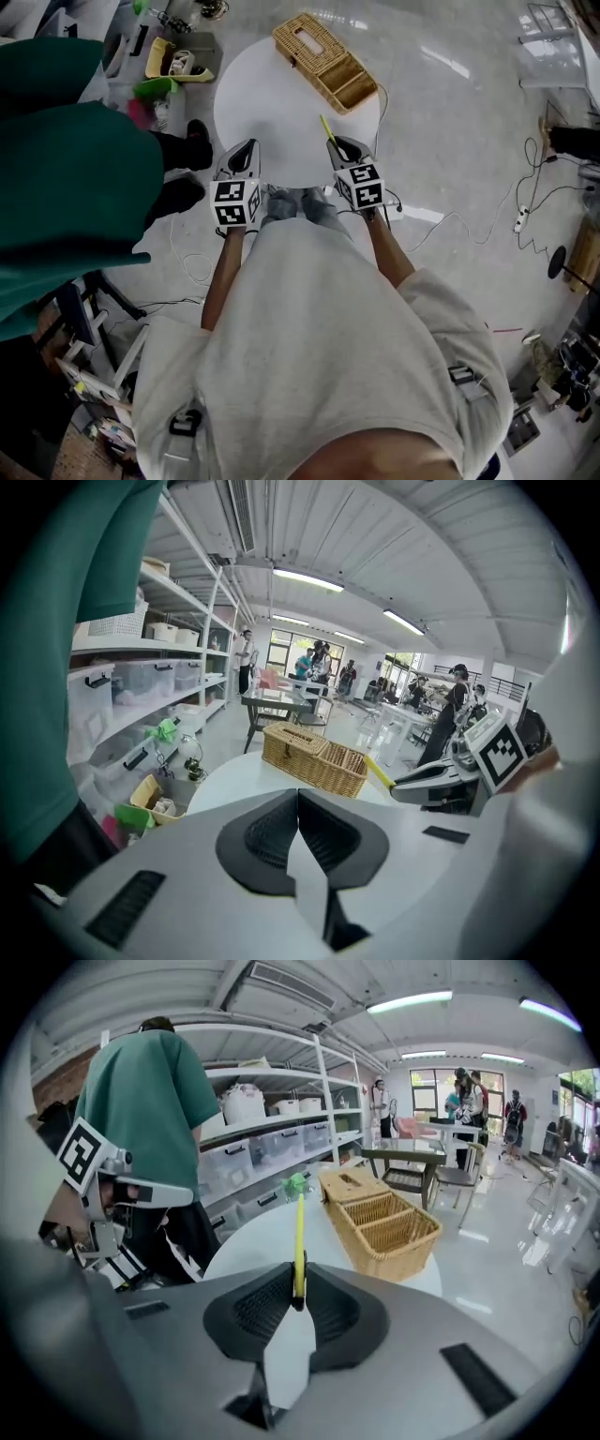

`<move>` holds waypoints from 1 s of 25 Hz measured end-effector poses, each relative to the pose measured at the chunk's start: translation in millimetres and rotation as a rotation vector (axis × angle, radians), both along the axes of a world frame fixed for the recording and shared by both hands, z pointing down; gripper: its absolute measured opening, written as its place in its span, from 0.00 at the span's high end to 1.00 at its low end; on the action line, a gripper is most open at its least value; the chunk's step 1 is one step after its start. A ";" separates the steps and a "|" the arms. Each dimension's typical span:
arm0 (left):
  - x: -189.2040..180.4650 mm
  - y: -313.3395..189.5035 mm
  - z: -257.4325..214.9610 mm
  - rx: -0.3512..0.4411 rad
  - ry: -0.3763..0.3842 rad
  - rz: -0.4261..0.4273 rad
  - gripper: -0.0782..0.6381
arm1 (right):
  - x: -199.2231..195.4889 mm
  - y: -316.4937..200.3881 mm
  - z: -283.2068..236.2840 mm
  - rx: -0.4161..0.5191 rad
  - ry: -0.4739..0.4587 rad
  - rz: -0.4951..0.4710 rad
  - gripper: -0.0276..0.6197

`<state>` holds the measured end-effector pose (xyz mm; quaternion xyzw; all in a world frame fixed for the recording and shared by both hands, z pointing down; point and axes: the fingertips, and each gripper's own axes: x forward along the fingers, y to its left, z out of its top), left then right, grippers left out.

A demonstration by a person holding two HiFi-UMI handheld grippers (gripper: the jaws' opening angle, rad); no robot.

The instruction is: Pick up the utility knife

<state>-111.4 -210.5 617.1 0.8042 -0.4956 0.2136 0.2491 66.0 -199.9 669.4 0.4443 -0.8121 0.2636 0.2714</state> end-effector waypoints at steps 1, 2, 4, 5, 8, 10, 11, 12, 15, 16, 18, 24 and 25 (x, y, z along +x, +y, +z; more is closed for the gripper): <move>0.6 -1.8 -4.9 0.012 0.000 0.002 0.86 | 0.9 -3.6 -10.0 0.026 -0.007 0.010 0.85; 1.4 -3.9 -10.1 0.026 -0.001 0.004 0.86 | 1.5 -7.4 -20.4 0.055 -0.014 0.020 0.85; 2.6 -8.7 -20.6 0.056 -0.002 0.008 0.86 | 2.0 -15.6 -41.2 0.112 -0.029 0.037 0.85; 2.8 -10.9 -25.7 0.070 0.000 0.008 0.86 | 1.3 -19.3 -51.9 0.138 -0.039 0.044 0.85; 2.0 -18.0 -41.1 0.109 0.007 0.002 0.86 | -0.6 -28.9 -82.9 0.209 -0.063 0.060 0.85; 0.5 -24.0 -51.1 0.133 0.006 -0.003 0.86 | 1.3 -35.3 -98.7 0.253 -0.066 0.067 0.85; -0.2 -27.6 -55.8 0.145 0.004 -0.005 0.86 | 3.8 -38.9 -104.4 0.275 -0.062 0.072 0.85; -0.6 -31.9 -60.7 0.157 0.001 -0.005 0.86 | 6.0 -42.8 -110.5 0.295 -0.061 0.077 0.85; -2.0 -45.7 -78.1 0.199 -0.004 -0.006 0.86 | 10.4 -54.0 -129.9 0.339 -0.069 0.095 0.85; -2.5 -49.8 -84.3 0.213 -0.004 -0.008 0.86 | 12.1 -56.9 -134.8 0.353 -0.068 0.098 0.85; -2.8 -56.7 -95.4 0.239 -0.005 -0.007 0.86 | 14.5 -61.9 -144.6 0.379 -0.070 0.106 0.85; 0.8 -70.3 -117.5 0.299 -0.001 0.002 0.86 | 17.2 -75.6 -172.2 0.452 -0.084 0.127 0.85; 1.2 -71.5 -120.1 0.307 -0.001 0.003 0.86 | 17.3 -76.6 -176.2 0.461 -0.085 0.128 0.85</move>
